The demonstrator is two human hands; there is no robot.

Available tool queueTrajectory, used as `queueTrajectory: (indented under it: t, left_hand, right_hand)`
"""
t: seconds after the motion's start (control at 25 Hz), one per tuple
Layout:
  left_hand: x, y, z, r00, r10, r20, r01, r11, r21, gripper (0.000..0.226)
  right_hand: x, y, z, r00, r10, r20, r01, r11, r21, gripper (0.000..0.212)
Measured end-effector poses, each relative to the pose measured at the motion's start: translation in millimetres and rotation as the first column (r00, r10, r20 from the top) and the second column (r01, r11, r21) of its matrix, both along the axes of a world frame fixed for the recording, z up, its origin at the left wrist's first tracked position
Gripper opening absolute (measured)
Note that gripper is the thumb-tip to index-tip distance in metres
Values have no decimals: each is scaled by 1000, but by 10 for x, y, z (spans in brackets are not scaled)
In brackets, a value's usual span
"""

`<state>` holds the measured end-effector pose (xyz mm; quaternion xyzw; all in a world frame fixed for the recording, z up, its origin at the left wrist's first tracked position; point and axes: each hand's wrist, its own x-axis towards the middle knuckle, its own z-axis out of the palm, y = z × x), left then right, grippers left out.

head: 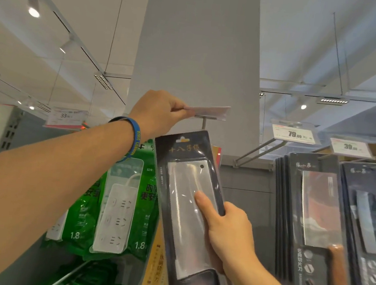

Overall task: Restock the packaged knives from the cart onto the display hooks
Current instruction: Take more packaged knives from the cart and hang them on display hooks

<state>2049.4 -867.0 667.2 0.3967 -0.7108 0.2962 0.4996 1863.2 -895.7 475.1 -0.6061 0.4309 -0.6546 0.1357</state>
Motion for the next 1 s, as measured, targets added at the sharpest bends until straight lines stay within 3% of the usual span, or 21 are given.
queueTrajectory:
  t: [0.44,0.68,0.8,1.0]
  left_hand:
    - [16,-49,-45,999,-25,-25,25,1000,8,33]
    - [18,-58,-77,995,-75,-62,75,997,10,32]
    - [-13,-58,-61,993,-90,-78,90,996,-7,31]
    - [8,-59,-60,998,-40,-49,39,999,-22,34]
  right_hand:
    - [-87,-45,9,999,-28,28,28,1000,13,66]
    - [-195,-89,-30,979,31,199,-45,997,66,77]
    - [-236,-107,-26,982,43,183,-53,997,54,86]
    - [-171,-120,32,983,57,172,-67,996,57,76]
